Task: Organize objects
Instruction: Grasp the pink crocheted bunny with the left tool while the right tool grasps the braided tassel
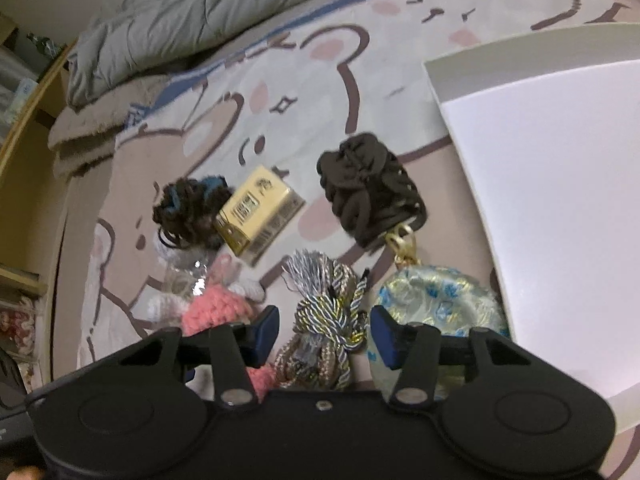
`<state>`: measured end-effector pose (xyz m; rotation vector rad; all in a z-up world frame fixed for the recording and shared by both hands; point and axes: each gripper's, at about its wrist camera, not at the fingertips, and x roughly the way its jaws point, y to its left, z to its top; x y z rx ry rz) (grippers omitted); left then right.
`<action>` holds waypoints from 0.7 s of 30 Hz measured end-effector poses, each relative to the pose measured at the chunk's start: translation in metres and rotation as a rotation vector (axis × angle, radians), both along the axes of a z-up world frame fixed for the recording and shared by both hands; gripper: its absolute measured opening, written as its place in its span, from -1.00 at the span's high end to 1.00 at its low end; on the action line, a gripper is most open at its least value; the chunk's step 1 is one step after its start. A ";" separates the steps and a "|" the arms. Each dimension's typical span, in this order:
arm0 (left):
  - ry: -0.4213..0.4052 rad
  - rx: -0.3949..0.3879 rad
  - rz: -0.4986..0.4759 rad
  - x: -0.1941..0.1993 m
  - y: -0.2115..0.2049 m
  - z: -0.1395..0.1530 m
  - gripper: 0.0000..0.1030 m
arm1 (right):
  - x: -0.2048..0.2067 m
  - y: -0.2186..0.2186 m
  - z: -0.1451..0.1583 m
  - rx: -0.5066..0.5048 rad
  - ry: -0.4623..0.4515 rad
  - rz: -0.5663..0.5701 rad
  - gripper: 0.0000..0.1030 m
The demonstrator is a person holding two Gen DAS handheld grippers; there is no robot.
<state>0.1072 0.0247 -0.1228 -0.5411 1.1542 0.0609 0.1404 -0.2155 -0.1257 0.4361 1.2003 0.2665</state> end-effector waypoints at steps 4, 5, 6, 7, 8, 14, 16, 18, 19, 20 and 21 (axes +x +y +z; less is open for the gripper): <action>0.026 0.013 -0.025 0.002 -0.008 -0.009 -0.30 | 0.004 0.008 -0.007 -0.006 0.018 0.014 0.00; 0.035 0.020 -0.029 0.003 -0.010 -0.012 -0.27 | 0.005 0.009 -0.008 -0.009 0.020 0.016 0.00; 0.041 0.023 -0.034 0.004 -0.011 -0.015 -0.25 | 0.005 0.010 -0.009 -0.010 0.024 0.021 0.00; 0.046 0.024 -0.039 0.005 -0.012 -0.017 -0.17 | 0.006 0.012 -0.011 -0.014 0.024 0.023 0.00; 0.051 0.032 -0.048 0.005 -0.013 -0.019 -0.07 | 0.006 0.014 -0.011 -0.022 0.023 0.028 0.00; 0.029 0.026 -0.098 0.007 -0.014 -0.016 0.30 | 0.006 0.021 -0.015 -0.066 0.021 0.058 0.09; 0.025 0.036 -0.106 0.005 -0.015 -0.014 0.32 | 0.006 0.022 -0.019 -0.077 0.026 0.067 0.15; 0.025 0.030 -0.111 0.004 -0.015 -0.013 0.33 | 0.006 0.024 -0.022 -0.080 0.027 0.076 0.16; 0.022 0.030 -0.115 0.004 -0.015 -0.012 0.33 | 0.005 0.024 -0.023 -0.084 0.025 0.080 0.20; 0.014 0.032 -0.121 0.002 -0.015 -0.009 0.34 | 0.005 0.025 -0.021 -0.091 0.018 0.085 0.22; 0.003 0.034 -0.125 0.001 -0.015 -0.006 0.34 | 0.004 0.027 -0.018 -0.101 0.007 0.096 0.29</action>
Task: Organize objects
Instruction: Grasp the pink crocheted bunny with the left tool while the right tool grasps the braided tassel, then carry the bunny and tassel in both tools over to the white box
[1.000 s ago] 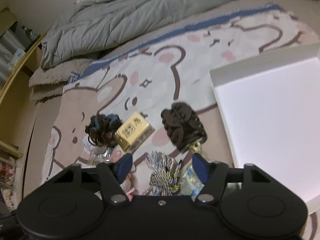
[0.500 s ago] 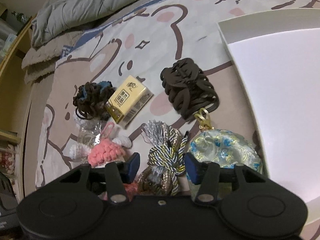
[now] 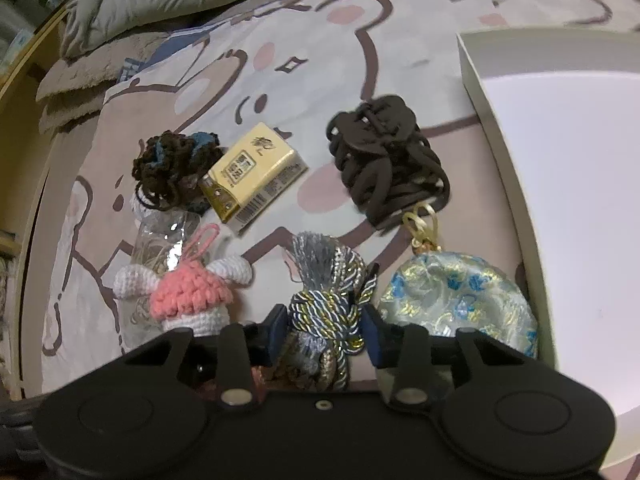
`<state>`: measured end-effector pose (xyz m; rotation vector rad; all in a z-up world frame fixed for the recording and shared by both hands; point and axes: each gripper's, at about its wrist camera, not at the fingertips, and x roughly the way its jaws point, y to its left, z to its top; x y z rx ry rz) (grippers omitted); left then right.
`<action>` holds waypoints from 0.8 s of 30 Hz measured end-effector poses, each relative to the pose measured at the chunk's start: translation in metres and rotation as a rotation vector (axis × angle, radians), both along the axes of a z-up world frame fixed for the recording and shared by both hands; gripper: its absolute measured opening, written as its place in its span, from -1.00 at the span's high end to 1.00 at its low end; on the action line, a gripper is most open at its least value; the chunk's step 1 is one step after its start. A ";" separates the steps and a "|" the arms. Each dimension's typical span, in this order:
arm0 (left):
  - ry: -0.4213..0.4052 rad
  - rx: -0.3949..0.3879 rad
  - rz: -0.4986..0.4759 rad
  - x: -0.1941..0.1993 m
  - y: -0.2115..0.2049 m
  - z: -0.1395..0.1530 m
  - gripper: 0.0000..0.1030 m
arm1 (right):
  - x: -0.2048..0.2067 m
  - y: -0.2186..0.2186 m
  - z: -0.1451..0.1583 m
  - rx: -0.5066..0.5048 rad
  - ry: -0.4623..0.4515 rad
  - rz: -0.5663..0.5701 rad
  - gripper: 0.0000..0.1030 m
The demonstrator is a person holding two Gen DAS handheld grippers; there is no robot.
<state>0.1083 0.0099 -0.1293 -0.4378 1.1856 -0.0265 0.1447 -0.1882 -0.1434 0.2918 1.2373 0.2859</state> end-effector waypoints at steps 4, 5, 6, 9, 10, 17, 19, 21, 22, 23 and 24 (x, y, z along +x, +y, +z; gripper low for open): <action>-0.060 0.017 -0.024 -0.007 0.002 0.016 0.34 | -0.005 0.002 0.015 -0.024 -0.055 0.040 0.44; -0.075 0.022 -0.026 -0.008 0.003 0.020 0.34 | -0.006 0.002 0.019 -0.029 -0.069 0.045 0.47; -0.088 0.026 -0.028 -0.010 0.004 0.024 0.34 | -0.008 0.001 0.022 -0.035 -0.080 0.049 0.48; -0.121 0.040 -0.029 -0.015 0.006 0.035 0.34 | -0.014 -0.002 0.034 -0.046 -0.122 0.059 0.49; -0.134 0.047 -0.032 -0.017 0.007 0.039 0.34 | -0.016 -0.003 0.038 -0.045 -0.134 0.062 0.49; -0.245 0.087 -0.068 -0.027 0.007 0.068 0.34 | -0.033 -0.008 0.070 -0.041 -0.223 0.074 0.50; -0.272 0.089 -0.080 -0.030 0.005 0.076 0.34 | -0.038 -0.009 0.079 -0.047 -0.250 0.078 0.50; -0.298 0.096 -0.091 -0.034 0.003 0.083 0.34 | -0.043 -0.011 0.087 -0.050 -0.275 0.079 0.50; -0.310 0.099 -0.098 -0.036 0.002 0.086 0.34 | -0.046 -0.012 0.090 -0.050 -0.286 0.079 0.50; -0.322 0.103 -0.104 -0.038 0.001 0.088 0.34 | -0.049 -0.013 0.094 -0.050 -0.298 0.078 0.50; -0.333 0.106 -0.110 -0.040 -0.001 0.091 0.34 | -0.052 -0.015 0.097 -0.050 -0.309 0.077 0.50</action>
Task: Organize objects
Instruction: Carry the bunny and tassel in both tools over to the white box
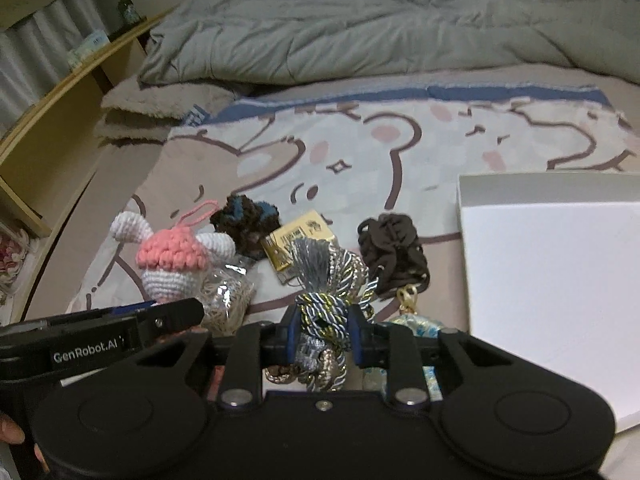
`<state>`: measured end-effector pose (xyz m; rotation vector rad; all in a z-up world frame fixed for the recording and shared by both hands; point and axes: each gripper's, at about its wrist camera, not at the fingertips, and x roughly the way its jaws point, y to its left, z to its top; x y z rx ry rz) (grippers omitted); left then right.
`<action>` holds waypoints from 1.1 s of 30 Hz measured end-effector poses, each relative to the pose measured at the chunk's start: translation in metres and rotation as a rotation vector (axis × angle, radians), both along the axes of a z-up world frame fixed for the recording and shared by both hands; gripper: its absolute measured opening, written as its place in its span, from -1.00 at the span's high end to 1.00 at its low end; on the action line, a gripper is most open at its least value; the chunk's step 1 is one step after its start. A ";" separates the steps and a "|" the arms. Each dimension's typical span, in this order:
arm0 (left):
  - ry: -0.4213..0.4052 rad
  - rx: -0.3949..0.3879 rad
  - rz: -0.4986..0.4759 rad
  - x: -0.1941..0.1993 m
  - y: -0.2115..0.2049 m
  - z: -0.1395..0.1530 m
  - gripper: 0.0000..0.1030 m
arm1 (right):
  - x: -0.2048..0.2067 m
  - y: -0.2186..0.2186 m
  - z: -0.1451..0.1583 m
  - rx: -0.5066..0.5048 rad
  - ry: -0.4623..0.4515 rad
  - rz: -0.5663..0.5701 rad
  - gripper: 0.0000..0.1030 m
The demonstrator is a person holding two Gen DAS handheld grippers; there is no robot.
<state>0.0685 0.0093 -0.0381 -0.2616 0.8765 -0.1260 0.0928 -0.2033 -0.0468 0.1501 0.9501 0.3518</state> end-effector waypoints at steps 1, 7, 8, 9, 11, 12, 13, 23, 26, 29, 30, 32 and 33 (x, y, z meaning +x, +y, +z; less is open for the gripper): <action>-0.009 0.004 -0.005 -0.002 -0.001 0.002 0.34 | -0.002 -0.002 0.003 0.000 -0.009 0.000 0.50; -0.051 0.005 -0.015 -0.008 -0.005 0.014 0.34 | -0.015 -0.012 0.017 0.000 -0.061 -0.004 0.50; -0.056 0.002 -0.016 -0.008 -0.006 0.015 0.34 | -0.016 -0.014 0.020 -0.002 -0.071 -0.005 0.50; -0.059 -0.003 -0.017 -0.008 -0.007 0.016 0.34 | -0.018 -0.016 0.022 -0.004 -0.080 -0.005 0.50; -0.068 -0.015 -0.023 -0.007 -0.010 0.019 0.34 | -0.020 -0.021 0.026 -0.004 -0.094 -0.010 0.50; -0.075 -0.021 -0.028 -0.006 -0.012 0.021 0.34 | -0.021 -0.024 0.029 -0.002 -0.103 -0.016 0.50; -0.083 -0.027 -0.034 -0.006 -0.015 0.022 0.34 | -0.022 -0.028 0.031 -0.001 -0.111 -0.022 0.50; -0.156 -0.070 -0.124 0.007 -0.068 0.036 0.34 | -0.022 -0.077 0.054 -0.010 -0.201 -0.138 0.50; -0.139 -0.106 -0.140 0.016 -0.082 0.038 0.34 | -0.020 -0.092 0.057 -0.016 -0.219 -0.173 0.50; -0.137 -0.130 -0.161 0.025 -0.096 0.041 0.34 | -0.016 -0.108 0.057 -0.025 -0.226 -0.208 0.50; -0.142 -0.133 -0.167 0.028 -0.100 0.042 0.34 | -0.015 -0.112 0.056 -0.031 -0.227 -0.218 0.50; -0.151 -0.142 -0.181 0.036 -0.110 0.045 0.34 | -0.011 -0.119 0.055 -0.038 -0.226 -0.233 0.50; -0.154 -0.148 -0.189 0.040 -0.115 0.045 0.34 | -0.009 -0.122 0.053 -0.043 -0.227 -0.239 0.50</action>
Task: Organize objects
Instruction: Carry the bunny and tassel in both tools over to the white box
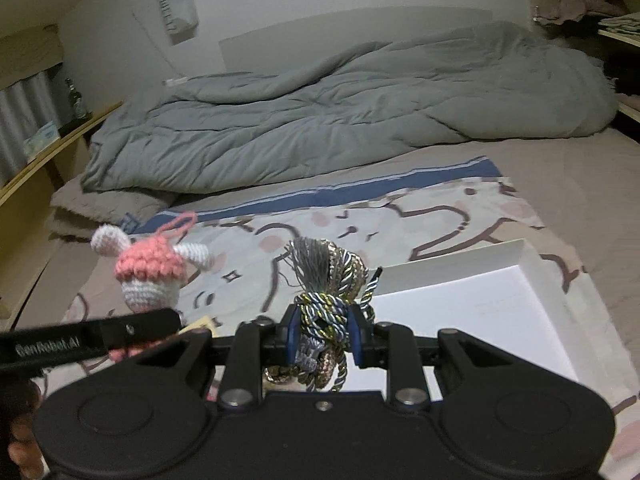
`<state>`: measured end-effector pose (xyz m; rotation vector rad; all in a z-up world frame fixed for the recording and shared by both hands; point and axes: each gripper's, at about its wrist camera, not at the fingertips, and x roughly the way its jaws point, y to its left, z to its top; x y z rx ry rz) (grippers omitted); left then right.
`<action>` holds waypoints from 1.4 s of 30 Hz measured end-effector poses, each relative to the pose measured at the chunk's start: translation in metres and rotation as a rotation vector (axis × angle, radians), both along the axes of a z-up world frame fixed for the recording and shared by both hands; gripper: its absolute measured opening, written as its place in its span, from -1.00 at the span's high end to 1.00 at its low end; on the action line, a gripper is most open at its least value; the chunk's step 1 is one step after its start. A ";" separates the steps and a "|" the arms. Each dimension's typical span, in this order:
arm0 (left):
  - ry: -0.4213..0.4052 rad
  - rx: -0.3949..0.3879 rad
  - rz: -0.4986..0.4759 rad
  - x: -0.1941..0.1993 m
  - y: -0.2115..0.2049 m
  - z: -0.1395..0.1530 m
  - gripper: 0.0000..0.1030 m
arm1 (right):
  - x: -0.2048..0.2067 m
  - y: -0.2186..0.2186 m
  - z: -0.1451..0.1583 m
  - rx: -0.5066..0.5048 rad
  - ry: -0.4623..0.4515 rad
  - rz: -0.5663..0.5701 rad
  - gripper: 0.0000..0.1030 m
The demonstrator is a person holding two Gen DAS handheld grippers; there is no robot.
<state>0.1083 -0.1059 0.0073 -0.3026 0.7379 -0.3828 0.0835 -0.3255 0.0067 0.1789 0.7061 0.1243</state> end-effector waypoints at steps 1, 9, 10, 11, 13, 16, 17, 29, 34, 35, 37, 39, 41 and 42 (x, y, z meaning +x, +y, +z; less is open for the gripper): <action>-0.003 -0.005 -0.008 0.004 -0.005 0.001 0.34 | 0.002 -0.003 -0.001 -0.006 0.001 -0.006 0.50; 0.017 -0.078 -0.061 0.039 -0.042 -0.021 0.34 | 0.027 -0.023 -0.014 -0.058 0.022 -0.039 0.50; 0.021 -0.088 -0.062 0.043 -0.045 -0.027 0.34 | 0.030 -0.025 -0.016 -0.065 0.029 -0.040 0.50; 0.027 -0.103 -0.065 0.047 -0.048 -0.033 0.34 | 0.033 -0.026 -0.019 -0.075 0.034 -0.042 0.50; 0.041 -0.123 -0.069 0.054 -0.052 -0.044 0.34 | 0.040 -0.027 -0.025 -0.101 0.048 -0.040 0.50; 0.065 -0.125 -0.082 0.065 -0.059 -0.065 0.34 | 0.051 -0.028 -0.036 -0.134 0.078 -0.030 0.50; 0.081 -0.111 -0.085 0.069 -0.061 -0.072 0.34 | 0.054 -0.028 -0.039 -0.143 0.090 -0.027 0.50; 0.188 -0.038 -0.077 0.099 -0.070 -0.128 0.34 | 0.091 -0.024 -0.087 -0.201 0.238 0.019 0.50; 0.207 -0.034 -0.061 0.105 -0.067 -0.134 0.10 | 0.102 -0.022 -0.098 -0.177 0.227 0.023 0.40; 0.202 -0.033 -0.063 0.105 -0.066 -0.134 0.05 | 0.103 -0.025 -0.098 -0.157 0.218 0.010 0.34; 0.188 -0.021 -0.066 0.105 -0.065 -0.131 0.02 | 0.104 -0.028 -0.096 -0.141 0.219 -0.022 0.14; 0.185 -0.015 -0.069 0.105 -0.064 -0.130 0.02 | 0.104 -0.033 -0.094 -0.125 0.211 -0.040 0.14; 0.184 -0.007 -0.069 0.105 -0.064 -0.128 0.02 | 0.103 -0.037 -0.093 -0.112 0.214 -0.052 0.15; 0.182 0.000 -0.068 0.104 -0.064 -0.126 0.02 | 0.102 -0.037 -0.093 -0.110 0.216 -0.057 0.16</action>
